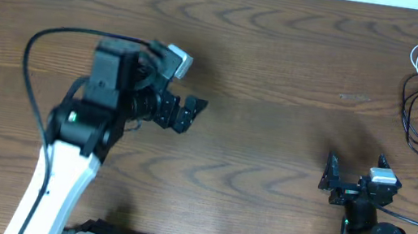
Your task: Untangle cables
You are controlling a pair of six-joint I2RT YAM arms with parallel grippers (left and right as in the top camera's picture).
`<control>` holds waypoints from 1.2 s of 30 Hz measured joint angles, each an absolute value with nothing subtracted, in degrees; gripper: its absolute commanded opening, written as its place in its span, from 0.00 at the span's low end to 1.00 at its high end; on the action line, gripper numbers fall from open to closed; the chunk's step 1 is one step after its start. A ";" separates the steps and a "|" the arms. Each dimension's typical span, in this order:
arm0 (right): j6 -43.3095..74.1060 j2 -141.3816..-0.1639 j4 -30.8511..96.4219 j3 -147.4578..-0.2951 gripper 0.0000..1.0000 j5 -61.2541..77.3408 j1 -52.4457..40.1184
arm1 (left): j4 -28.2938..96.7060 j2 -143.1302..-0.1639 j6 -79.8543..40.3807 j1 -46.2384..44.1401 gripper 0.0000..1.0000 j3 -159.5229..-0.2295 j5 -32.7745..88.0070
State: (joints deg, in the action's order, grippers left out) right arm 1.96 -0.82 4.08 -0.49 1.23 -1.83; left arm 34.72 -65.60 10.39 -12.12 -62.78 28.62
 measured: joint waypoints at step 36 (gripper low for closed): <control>1.96 -0.78 4.05 -0.45 0.99 1.19 -1.83 | 1.32 -0.69 10.55 -6.46 0.99 -0.89 4.58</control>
